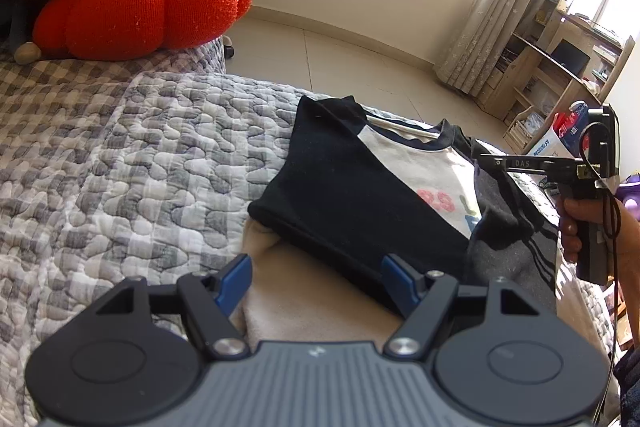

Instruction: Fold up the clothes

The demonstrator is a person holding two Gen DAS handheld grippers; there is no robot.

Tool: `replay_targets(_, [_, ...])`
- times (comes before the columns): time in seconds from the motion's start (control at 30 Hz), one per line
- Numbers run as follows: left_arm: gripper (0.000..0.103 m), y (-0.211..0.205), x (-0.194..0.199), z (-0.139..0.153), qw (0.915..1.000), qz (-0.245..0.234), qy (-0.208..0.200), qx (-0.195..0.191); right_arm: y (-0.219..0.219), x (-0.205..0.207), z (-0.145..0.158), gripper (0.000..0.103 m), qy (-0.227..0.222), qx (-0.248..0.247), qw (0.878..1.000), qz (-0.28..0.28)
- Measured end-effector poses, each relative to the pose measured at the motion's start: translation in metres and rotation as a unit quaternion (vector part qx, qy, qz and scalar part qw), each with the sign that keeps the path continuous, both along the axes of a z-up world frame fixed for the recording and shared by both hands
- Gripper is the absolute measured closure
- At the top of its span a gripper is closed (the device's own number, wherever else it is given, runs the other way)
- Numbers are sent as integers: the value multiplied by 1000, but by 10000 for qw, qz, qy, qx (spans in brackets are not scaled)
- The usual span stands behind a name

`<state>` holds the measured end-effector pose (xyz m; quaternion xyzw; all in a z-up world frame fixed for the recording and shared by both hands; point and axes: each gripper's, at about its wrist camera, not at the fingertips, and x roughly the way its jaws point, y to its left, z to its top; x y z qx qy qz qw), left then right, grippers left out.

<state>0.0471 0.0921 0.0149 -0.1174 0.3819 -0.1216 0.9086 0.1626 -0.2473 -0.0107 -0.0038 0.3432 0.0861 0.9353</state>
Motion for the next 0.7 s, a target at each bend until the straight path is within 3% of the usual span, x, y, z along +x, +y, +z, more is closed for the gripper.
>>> replay_targets(0.1, [30, 2, 1, 1, 10000, -6, 1, -47, -22, 5, 2, 96, -25, 546, 9975, -439])
replay_targets(0.23, [30, 0, 2, 0, 10000, -19, 30, -7, -24, 8, -10, 93, 34, 596, 9969, -521])
replay_targets(0.27, [30, 0, 2, 0, 10000, -15, 38, 5, -27, 7, -8, 85, -24, 680, 9958, -611])
replay_targets(0.37, [30, 1, 2, 0, 10000, -5, 43, 17, -39, 6, 0, 79, -232, 878, 9915, -929])
replay_targets(0.57, [30, 1, 3, -1, 10000, 12, 36, 35, -30, -4, 9, 79, -388, 467, 9962, -625])
replay_targets(0.7, [30, 3, 2, 1, 10000, 18, -6, 13, -28, -21, 13, 79, -269, 474, 9982, -256])
